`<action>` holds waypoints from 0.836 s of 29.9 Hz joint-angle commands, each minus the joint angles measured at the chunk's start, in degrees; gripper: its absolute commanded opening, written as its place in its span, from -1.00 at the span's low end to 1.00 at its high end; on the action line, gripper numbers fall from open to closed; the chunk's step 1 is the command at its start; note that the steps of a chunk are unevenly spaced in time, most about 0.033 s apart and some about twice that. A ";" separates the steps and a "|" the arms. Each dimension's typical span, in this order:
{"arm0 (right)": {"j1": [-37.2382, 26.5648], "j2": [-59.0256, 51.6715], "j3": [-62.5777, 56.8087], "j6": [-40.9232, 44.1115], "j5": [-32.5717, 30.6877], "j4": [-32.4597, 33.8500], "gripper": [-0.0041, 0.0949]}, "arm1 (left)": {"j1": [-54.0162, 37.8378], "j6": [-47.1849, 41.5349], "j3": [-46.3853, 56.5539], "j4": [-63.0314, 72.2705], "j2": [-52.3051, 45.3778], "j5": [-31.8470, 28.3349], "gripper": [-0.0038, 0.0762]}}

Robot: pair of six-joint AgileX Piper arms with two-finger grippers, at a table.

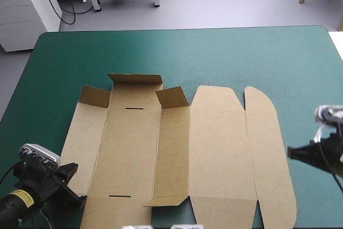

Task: Fold the box

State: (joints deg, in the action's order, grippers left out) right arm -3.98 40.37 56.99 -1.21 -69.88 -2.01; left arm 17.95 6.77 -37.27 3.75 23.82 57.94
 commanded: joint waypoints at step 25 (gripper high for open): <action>-0.49 -21.30 -22.41 -1.72 9.69 -1.94 -0.96 | 0.13 0.63 -13.00 2.13 20.62 3.88 -0.93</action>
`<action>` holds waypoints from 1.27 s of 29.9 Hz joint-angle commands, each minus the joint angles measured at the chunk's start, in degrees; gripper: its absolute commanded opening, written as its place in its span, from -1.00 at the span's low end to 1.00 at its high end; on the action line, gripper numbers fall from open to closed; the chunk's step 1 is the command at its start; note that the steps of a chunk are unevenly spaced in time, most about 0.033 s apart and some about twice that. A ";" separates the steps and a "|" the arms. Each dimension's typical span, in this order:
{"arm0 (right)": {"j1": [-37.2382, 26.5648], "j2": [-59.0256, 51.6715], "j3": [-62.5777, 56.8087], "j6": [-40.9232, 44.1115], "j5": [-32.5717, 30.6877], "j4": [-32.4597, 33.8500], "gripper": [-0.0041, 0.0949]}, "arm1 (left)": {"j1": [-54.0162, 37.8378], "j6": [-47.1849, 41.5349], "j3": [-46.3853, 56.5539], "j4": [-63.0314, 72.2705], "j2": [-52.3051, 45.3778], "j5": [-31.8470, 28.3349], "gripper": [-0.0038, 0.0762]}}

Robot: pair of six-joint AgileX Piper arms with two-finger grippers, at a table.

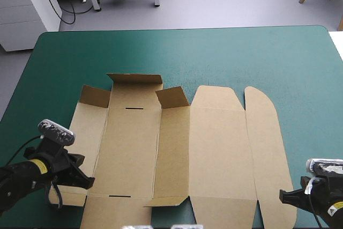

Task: Fold the box

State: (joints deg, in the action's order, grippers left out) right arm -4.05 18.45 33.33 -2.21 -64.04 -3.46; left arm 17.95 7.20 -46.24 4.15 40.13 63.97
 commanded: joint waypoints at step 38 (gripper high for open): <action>-0.42 0.62 -1.04 -1.86 8.97 -3.16 -0.96 | -57.80 18.75 -24.79 16.05 33.19 10.35 -0.93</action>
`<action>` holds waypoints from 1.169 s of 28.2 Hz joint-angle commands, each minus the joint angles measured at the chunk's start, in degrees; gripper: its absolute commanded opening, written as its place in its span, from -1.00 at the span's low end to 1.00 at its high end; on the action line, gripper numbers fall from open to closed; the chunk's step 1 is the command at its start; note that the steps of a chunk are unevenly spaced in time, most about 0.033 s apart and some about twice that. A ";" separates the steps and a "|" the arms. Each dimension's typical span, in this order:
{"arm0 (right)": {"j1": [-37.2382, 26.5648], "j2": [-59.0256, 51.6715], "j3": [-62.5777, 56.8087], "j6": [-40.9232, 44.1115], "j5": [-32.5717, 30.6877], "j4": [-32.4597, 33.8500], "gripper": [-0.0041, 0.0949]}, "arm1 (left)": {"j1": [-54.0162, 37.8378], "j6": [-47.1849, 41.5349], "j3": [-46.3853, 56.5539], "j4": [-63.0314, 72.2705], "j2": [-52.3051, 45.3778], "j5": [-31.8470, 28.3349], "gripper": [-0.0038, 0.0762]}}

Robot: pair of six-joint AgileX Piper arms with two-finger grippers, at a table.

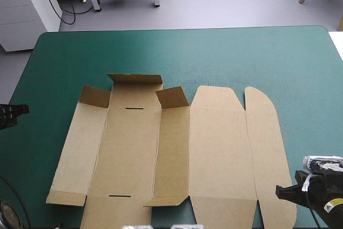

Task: Fold the box

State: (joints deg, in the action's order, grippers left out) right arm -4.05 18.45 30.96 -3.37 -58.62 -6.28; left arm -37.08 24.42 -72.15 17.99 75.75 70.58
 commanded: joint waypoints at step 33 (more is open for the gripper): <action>-0.42 0.62 1.33 -0.70 3.55 -0.33 -0.96 | -3.79 14.83 21.60 11.93 -2.69 3.89 0.13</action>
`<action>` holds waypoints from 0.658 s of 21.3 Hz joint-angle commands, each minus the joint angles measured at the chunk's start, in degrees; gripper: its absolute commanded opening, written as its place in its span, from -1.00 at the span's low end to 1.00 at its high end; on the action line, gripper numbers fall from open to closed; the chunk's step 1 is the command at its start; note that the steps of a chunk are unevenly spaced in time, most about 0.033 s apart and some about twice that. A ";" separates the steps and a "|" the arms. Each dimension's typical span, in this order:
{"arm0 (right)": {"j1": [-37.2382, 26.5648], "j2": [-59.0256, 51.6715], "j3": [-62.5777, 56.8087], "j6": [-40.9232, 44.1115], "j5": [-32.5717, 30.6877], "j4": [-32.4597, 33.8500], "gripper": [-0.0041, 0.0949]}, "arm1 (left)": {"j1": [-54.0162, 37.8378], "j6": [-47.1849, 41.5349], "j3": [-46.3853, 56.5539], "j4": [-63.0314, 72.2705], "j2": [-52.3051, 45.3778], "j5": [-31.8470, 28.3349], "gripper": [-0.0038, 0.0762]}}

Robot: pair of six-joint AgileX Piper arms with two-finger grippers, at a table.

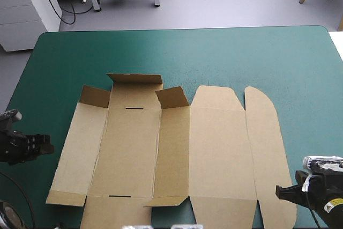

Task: Fold the box

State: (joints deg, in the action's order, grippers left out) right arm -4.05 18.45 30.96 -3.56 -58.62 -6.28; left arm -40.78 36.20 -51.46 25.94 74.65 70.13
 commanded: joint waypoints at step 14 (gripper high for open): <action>-0.42 0.62 1.33 -0.51 3.55 -0.33 -0.96 | -0.10 10.97 9.82 7.89 -1.48 3.83 -0.14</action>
State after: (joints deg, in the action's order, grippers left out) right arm -4.05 18.45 30.96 -3.56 -58.62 -6.28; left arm -40.78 46.78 -40.54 31.14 74.57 67.02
